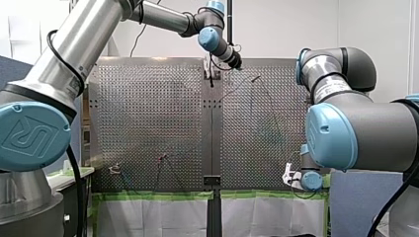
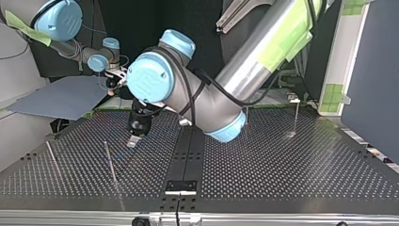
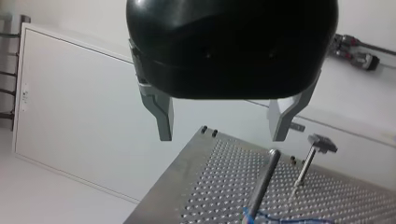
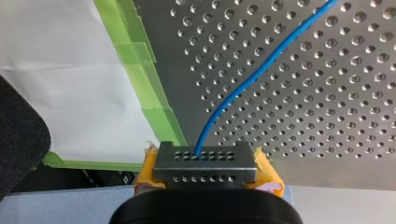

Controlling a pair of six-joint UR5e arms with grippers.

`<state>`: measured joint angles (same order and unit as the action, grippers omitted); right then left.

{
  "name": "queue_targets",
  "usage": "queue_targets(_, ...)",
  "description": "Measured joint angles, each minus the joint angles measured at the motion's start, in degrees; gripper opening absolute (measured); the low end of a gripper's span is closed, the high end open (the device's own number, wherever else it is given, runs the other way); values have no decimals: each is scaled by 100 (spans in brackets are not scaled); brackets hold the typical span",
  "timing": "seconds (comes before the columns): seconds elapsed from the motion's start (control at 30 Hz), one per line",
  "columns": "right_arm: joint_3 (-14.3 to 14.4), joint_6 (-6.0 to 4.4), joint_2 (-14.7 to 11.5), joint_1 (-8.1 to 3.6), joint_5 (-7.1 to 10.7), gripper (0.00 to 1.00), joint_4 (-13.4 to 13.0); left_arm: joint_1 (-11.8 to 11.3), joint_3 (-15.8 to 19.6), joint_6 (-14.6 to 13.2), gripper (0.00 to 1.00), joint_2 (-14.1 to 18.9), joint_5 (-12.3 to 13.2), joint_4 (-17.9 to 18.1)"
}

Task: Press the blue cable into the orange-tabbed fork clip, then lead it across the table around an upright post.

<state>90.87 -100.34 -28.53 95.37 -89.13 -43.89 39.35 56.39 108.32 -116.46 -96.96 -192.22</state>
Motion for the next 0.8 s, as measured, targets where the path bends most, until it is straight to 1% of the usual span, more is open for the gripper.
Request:
queue_targets(0.07,-6,-2,0,0,0,0,1,-19,-8,-108,100,-1,23,51)
queue_targets(0.2,-17,-4,0,1,0,0,10,-55,-11,-324,100,-2,161,153)
queue_targets(0.37,-19,-5,0,0,0,0,11,-65,-8,-372,100,-2,227,178)
queue_targets(0.47,-20,-11,0,1,0,0,17,-66,-8,-341,100,-2,243,176)
queue_targets(0.57,-20,-28,0,2,11,0,25,-67,-6,-243,100,-2,245,171)
queue_targets(0.67,-20,-37,0,3,27,0,29,-67,21,-115,100,-2,161,152)
queue_targets(0.8,-20,-39,0,9,34,0,35,-69,143,11,100,-3,-47,146)
